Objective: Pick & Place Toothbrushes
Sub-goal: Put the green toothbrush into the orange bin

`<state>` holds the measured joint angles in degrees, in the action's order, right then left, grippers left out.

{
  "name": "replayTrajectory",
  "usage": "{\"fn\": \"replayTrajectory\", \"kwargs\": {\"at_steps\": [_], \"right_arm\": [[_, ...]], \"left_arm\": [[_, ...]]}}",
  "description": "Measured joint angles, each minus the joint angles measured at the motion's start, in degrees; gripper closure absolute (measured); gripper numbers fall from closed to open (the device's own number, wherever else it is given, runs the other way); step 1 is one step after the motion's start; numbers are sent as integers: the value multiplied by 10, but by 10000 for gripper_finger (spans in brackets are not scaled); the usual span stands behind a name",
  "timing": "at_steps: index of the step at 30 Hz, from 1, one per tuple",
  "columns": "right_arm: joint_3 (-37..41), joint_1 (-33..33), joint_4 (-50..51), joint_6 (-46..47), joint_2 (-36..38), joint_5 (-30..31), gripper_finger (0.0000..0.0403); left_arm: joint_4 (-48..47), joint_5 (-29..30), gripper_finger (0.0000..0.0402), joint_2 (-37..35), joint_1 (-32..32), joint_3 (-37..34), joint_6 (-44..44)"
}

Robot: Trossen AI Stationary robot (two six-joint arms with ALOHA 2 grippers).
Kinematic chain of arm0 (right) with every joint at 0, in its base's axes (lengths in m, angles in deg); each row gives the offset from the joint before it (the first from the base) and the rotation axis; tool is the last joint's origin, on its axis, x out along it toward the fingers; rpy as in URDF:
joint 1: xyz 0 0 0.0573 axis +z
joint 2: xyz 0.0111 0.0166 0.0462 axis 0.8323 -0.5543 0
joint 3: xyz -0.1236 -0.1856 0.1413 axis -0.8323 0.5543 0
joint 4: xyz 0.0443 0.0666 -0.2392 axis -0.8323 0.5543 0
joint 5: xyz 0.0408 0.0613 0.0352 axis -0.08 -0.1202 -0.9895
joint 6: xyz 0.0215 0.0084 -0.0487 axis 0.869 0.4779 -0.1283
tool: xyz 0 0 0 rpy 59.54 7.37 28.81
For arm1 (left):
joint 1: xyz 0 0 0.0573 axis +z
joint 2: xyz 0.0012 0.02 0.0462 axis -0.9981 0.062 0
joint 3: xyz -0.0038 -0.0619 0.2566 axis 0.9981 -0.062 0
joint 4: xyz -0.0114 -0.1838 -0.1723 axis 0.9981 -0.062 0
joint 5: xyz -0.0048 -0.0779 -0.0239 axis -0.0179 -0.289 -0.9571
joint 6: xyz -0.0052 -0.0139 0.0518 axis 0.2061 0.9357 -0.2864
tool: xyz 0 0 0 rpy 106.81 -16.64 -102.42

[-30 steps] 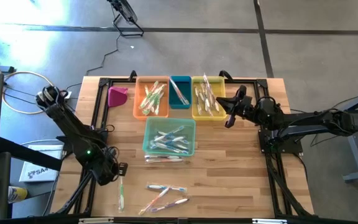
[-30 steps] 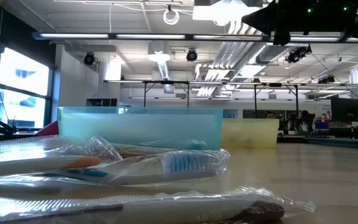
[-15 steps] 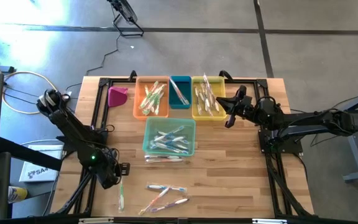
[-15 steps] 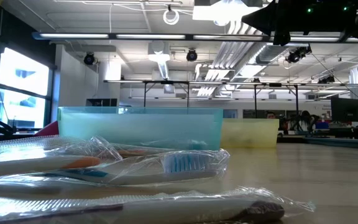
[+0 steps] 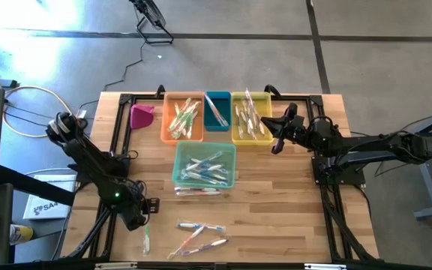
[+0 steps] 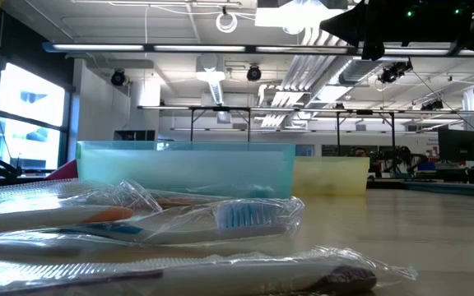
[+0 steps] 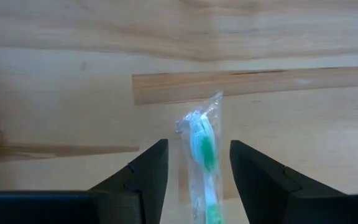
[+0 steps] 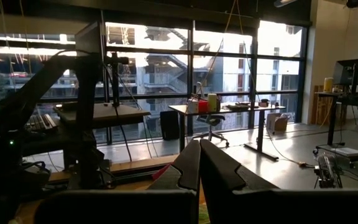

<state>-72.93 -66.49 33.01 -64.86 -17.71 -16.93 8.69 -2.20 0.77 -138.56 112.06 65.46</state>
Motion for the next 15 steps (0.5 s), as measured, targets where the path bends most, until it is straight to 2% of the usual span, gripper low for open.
{"fn": "replayTrajectory", "kwargs": {"at_steps": [7,15], "right_arm": [[0,0,0,0,0,0,401],[0,0,0,0,0,0,401]], "left_arm": [[18,-1,234,37,0,2,-2],[19,-2,234,40,0,2,-2]]}}
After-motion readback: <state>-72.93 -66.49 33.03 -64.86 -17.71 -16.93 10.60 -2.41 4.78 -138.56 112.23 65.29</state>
